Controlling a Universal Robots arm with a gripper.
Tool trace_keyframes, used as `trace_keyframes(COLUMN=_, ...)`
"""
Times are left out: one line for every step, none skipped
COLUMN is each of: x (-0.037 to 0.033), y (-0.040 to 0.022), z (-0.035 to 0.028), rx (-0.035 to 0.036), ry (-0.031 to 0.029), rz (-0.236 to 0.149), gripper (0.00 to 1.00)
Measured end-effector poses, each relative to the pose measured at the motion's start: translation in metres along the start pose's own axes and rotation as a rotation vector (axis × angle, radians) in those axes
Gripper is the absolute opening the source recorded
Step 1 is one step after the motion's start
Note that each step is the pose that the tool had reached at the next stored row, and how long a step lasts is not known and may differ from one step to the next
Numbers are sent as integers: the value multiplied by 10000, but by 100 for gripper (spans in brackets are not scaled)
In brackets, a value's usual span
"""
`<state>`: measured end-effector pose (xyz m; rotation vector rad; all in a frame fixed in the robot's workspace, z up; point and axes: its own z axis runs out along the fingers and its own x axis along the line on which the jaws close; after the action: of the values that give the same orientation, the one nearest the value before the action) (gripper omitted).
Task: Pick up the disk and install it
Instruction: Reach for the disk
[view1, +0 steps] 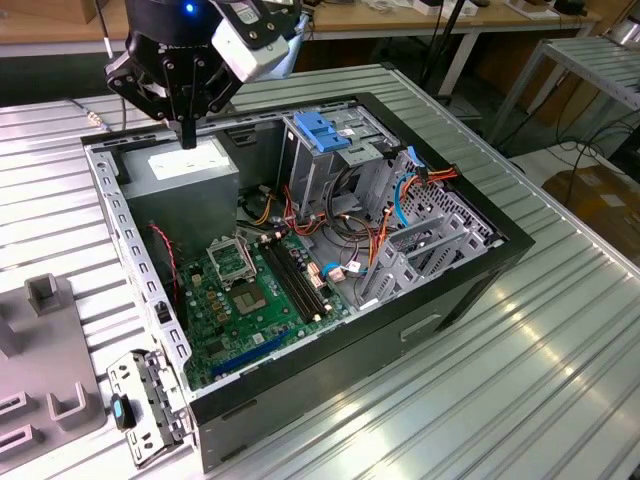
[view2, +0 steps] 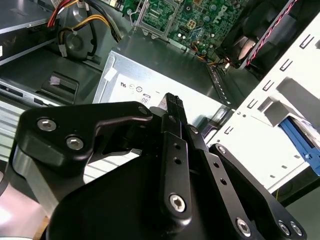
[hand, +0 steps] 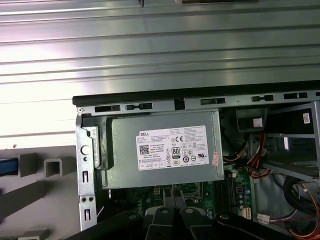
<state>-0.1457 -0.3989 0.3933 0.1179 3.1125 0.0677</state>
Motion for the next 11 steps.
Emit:
trace_keyframes(x=6, y=0, z=0, rx=0, ry=0, rz=0, gripper=11)
trace_keyframes(x=11, y=-1, z=-1, rx=1, ry=0, rz=0, gripper=11)
trace_keyframes(x=15, y=-1, z=0, rx=0, ry=0, rz=0, gripper=11)
trace_keyframes(x=18, y=-1, z=0, rx=0, ry=0, rz=0, gripper=11)
trace_keyframes(x=25, y=-2, z=-1, rx=0, ry=0, rz=1, gripper=11)
trace_keyframes(x=31, y=-2, z=-1, rx=0, ry=0, rz=1, gripper=11)
trace_keyframes(x=34, y=-2, z=-1, rx=1, ry=0, rz=1, gripper=11)
trace_keyframes(x=38, y=-3, z=-1, rx=1, ry=0, rz=0, gripper=11)
trace_keyframes(x=45, y=-3, z=-1, rx=1, ry=0, rz=0, gripper=11)
trace_keyframes(x=49, y=-4, z=-1, rx=0, ry=0, rz=1, gripper=11)
trace_keyframes(x=53, y=-4, z=-1, rx=0, ry=0, rz=0, gripper=11)
